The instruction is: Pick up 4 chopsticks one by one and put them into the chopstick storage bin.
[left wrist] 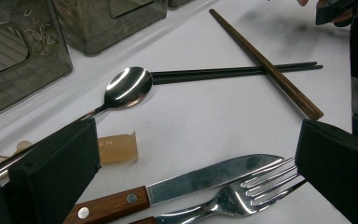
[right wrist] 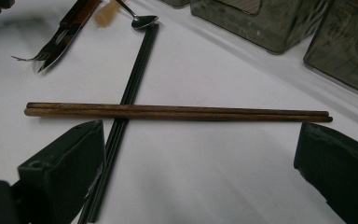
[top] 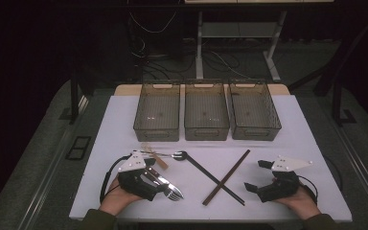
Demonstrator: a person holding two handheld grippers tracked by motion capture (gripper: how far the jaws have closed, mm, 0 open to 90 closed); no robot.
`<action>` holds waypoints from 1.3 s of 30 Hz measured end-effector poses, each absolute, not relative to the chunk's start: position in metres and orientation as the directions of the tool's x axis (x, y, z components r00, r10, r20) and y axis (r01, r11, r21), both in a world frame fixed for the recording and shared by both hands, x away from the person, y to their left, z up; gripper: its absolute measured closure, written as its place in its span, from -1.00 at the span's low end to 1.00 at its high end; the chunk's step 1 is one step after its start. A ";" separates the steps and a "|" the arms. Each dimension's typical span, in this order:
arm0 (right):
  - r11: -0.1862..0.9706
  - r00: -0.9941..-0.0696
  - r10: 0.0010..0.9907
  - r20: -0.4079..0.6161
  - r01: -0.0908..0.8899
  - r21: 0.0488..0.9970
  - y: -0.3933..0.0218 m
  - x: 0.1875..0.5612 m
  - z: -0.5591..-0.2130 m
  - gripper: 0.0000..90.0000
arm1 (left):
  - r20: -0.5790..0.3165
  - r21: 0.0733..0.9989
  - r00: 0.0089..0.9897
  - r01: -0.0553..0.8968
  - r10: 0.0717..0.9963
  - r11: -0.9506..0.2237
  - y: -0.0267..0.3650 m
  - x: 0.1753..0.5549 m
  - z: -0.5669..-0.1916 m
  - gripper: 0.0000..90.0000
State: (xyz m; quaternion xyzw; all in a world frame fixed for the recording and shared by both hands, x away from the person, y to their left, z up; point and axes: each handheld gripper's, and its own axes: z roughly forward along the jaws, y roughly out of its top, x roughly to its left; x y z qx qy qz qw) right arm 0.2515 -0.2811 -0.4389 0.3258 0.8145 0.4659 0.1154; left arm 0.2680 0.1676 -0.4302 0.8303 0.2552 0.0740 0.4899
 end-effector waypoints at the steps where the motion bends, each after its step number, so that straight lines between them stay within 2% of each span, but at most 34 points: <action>1: 0.355 -0.762 0.636 0.116 0.424 0.833 -0.281 0.251 -0.439 -0.95 | -0.129 0.851 0.859 0.352 0.496 -0.389 0.168 0.268 -0.430 -1.00; 8: 0.363 -0.765 0.631 0.131 0.440 0.822 -0.282 0.253 -0.439 -0.95 | -0.133 0.848 0.858 0.357 0.496 -0.391 0.167 0.269 -0.431 -1.00; 10: 0.378 -0.773 0.620 0.138 0.448 0.810 -0.282 0.253 -0.439 -0.85 | -0.136 0.850 0.857 0.359 0.497 -0.387 0.167 0.269 -0.431 -1.00; 12: 0.383 -0.777 0.614 0.141 0.449 0.807 -0.282 0.253 -0.438 -0.84 | -0.136 0.849 0.856 0.360 0.498 -0.388 0.167 0.268 -0.430 -1.00; 13: 0.389 -0.782 0.604 0.154 0.458 0.800 -0.281 0.252 -0.436 -0.62 | -0.135 0.850 0.856 0.359 0.500 -0.385 0.167 0.268 -0.430 -1.00; 14: 0.389 -0.782 0.604 0.154 0.458 0.800 -0.281 0.252 -0.436 -0.62 | -0.134 0.849 0.856 0.359 0.499 -0.388 0.168 0.267 -0.430 -1.00; 15: 0.394 -0.800 0.580 0.154 0.441 0.807 -0.279 0.249 -0.433 -0.42 | -0.131 0.849 0.858 0.356 0.497 -0.391 0.168 0.267 -0.430 -1.00; 17: 0.408 -0.816 0.556 0.155 0.430 0.805 -0.276 0.248 -0.431 -0.21 | -0.131 0.848 0.858 0.356 0.497 -0.393 0.168 0.267 -0.430 -1.00; 21: 0.423 -0.835 0.521 0.175 0.431 0.797 -0.269 0.247 -0.430 0.13 | -0.132 0.848 0.859 0.357 0.495 -0.392 0.168 0.267 -0.430 -1.00; 22: 0.423 -0.835 0.521 0.175 0.431 0.797 -0.269 0.247 -0.430 0.13 | -0.132 0.848 0.859 0.357 0.495 -0.392 0.168 0.267 -0.430 -1.00; 23: 0.432 -0.845 0.501 0.188 0.432 0.791 -0.266 0.248 -0.431 0.32 | -0.132 0.847 0.859 0.356 0.494 -0.393 0.168 0.267 -0.430 -1.00; 27: 0.441 -0.858 0.476 0.194 0.424 0.791 -0.259 0.248 -0.430 0.53 | -0.138 0.847 0.856 0.362 0.499 -0.388 0.168 0.267 -0.431 -1.00; 28: 0.454 -0.864 0.464 0.196 0.421 0.785 -0.256 0.249 -0.430 0.67 | -0.139 0.848 0.855 0.364 0.499 -0.387 0.168 0.267 -0.431 -1.00; 31: 0.459 -0.870 0.453 0.197 0.417 0.784 -0.253 0.249 -0.430 0.79 | -0.142 0.848 0.855 0.366 0.499 -0.384 0.167 0.267 -0.431 -1.00; 34: 0.486 -0.880 0.433 0.195 0.410 0.772 -0.244 0.251 -0.432 0.99 | -0.140 0.847 0.855 0.365 0.499 -0.387 0.168 0.267 -0.431 -1.00; 39: 0.511 -0.884 0.428 0.190 0.410 0.755 -0.233 0.255 -0.435 1.00 | -0.140 0.847 0.855 0.365 0.499 -0.386 0.168 0.267 -0.431 -1.00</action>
